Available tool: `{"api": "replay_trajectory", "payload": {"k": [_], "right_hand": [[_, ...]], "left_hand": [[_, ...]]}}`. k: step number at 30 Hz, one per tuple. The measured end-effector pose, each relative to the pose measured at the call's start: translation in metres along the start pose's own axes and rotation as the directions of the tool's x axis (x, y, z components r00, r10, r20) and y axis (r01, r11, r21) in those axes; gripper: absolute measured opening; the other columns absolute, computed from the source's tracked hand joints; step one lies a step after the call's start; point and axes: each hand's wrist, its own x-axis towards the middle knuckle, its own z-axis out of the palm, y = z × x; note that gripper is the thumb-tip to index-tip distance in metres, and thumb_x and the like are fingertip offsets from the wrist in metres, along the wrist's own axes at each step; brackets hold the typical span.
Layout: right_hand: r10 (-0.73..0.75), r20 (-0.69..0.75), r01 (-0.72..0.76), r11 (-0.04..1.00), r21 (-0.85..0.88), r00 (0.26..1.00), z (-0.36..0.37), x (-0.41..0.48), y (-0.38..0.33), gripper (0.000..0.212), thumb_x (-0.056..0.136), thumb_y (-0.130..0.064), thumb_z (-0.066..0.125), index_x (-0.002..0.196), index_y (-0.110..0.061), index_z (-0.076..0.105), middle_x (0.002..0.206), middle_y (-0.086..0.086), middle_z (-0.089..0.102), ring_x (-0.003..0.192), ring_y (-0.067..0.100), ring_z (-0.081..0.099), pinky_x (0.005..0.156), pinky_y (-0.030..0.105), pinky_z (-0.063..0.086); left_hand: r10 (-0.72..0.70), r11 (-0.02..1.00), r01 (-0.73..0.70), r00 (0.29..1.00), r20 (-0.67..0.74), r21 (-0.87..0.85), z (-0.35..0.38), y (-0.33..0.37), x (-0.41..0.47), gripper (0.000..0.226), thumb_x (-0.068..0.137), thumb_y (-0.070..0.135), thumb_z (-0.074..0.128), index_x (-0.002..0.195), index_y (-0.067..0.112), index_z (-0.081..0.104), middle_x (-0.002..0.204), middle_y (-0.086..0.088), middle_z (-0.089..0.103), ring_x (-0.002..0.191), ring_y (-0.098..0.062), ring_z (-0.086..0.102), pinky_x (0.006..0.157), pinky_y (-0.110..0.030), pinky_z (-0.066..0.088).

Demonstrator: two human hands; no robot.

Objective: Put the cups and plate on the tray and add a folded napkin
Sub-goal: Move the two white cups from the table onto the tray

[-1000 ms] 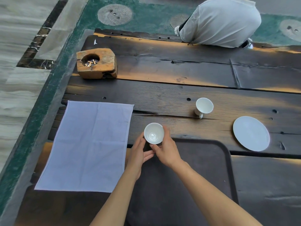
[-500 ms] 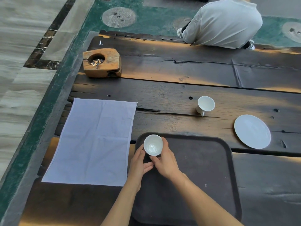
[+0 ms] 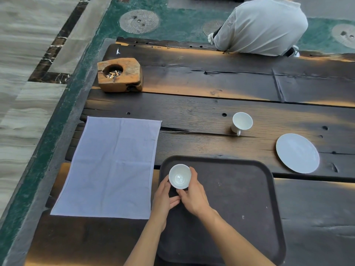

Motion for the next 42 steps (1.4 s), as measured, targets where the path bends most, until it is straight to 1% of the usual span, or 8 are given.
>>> {"api": "replay_trajectory", "payload": {"k": [11, 17, 23, 29, 33, 35, 40, 42], "right_hand": [[0.029, 0.006, -0.029, 1.000, -0.009, 1.000, 0.005, 0.002, 0.005, 0.085, 0.090, -0.013, 0.066, 0.154, -0.028, 0.012, 0.139, 0.002, 0.056, 0.123, 0.026, 0.058, 0.101, 0.044, 0.051], [0.034, 0.041, -0.032, 0.999, -0.040, 0.999, 0.001, 0.002, 0.005, 0.107, 0.089, -0.021, 0.071, 0.160, -0.029, -0.009, 0.153, 0.002, 0.045, 0.127, 0.027, 0.058, 0.109, 0.044, 0.045], [0.025, 0.025, -0.024, 0.999, -0.045, 0.999, -0.016, 0.004, 0.011, 0.103, 0.087, -0.040, 0.072, 0.160, -0.030, 0.000, 0.150, 0.005, 0.044, 0.112, 0.022, 0.066, 0.108, 0.043, 0.045], [0.012, -0.040, -0.014, 0.998, -0.058, 0.999, -0.057, 0.006, 0.019, 0.090, 0.091, -0.046, 0.066, 0.160, -0.023, 0.013, 0.155, 0.007, 0.041, 0.089, 0.009, 0.069, 0.105, 0.040, 0.046], [0.003, -0.095, -0.009, 0.998, -0.069, 0.995, -0.094, 0.006, 0.029, 0.087, 0.092, -0.048, 0.063, 0.160, -0.022, 0.015, 0.155, 0.008, 0.041, 0.090, 0.009, 0.069, 0.106, 0.039, 0.045], [-0.012, -0.129, 0.001, 0.997, -0.082, 0.992, -0.114, 0.008, 0.034, 0.085, 0.093, -0.048, 0.063, 0.159, -0.021, 0.018, 0.154, 0.008, 0.043, 0.090, 0.010, 0.069, 0.106, 0.039, 0.045], [-0.034, -0.217, 0.018, 0.997, -0.075, 0.976, -0.161, 0.013, 0.053, 0.084, 0.094, -0.043, 0.064, 0.159, -0.017, 0.018, 0.158, 0.010, 0.040, 0.138, 0.025, 0.048, 0.116, 0.043, 0.036], [-0.038, -0.240, 0.019, 0.997, -0.081, 0.970, -0.177, 0.016, 0.060, 0.084, 0.094, -0.042, 0.065, 0.159, -0.016, 0.019, 0.156, 0.013, 0.042, 0.140, 0.027, 0.045, 0.116, 0.043, 0.036]], "left_hand": [[0.002, 1.000, -0.002, 1.000, -0.014, 0.023, 0.001, -0.006, 0.001, 0.043, 0.107, 0.041, 0.046, 0.150, 0.041, 0.044, 0.134, 0.007, 0.060, 0.107, -0.018, 0.074, 0.100, -0.041, 0.057], [0.014, 0.998, -0.007, 0.992, -0.126, 0.060, 0.002, -0.012, 0.009, 0.045, 0.109, 0.039, 0.043, 0.153, 0.037, 0.041, 0.151, 0.001, 0.052, 0.119, -0.023, 0.067, 0.096, -0.036, 0.057], [0.245, 0.950, -0.173, 0.929, -0.278, 0.259, 0.000, -0.014, 0.011, 0.038, 0.108, 0.033, 0.044, 0.145, 0.034, 0.052, 0.145, 0.009, 0.057, 0.132, -0.017, 0.056, 0.110, -0.045, 0.048], [0.461, 0.834, -0.306, 0.845, -0.273, 0.459, 0.023, 0.006, 0.005, 0.031, 0.105, 0.027, 0.048, 0.133, 0.032, 0.061, 0.128, 0.015, 0.062, 0.120, -0.010, 0.056, 0.086, -0.013, 0.040], [0.524, 0.784, -0.373, 0.826, -0.207, 0.496, 0.052, 0.020, 0.000, 0.029, 0.106, 0.025, 0.049, 0.131, 0.033, 0.063, 0.128, 0.014, 0.064, 0.116, -0.009, 0.055, 0.094, -0.026, 0.048], [0.545, 0.765, -0.401, 0.820, -0.176, 0.504, 0.070, 0.025, -0.002, 0.029, 0.106, 0.023, 0.050, 0.129, 0.034, 0.063, 0.125, 0.017, 0.064, 0.112, -0.003, 0.054, 0.090, -0.015, 0.045], [0.553, 0.759, -0.437, 0.824, -0.123, 0.482, 0.113, 0.032, 0.000, 0.030, 0.104, 0.018, 0.053, 0.128, 0.030, 0.065, 0.119, 0.021, 0.063, 0.107, 0.000, 0.058, 0.079, -0.006, 0.039], [0.560, 0.753, -0.460, 0.824, -0.090, 0.470, 0.130, 0.034, 0.001, 0.031, 0.103, 0.016, 0.053, 0.127, 0.030, 0.065, 0.119, 0.020, 0.065, 0.103, 0.002, 0.061, 0.082, -0.006, 0.040]]}}
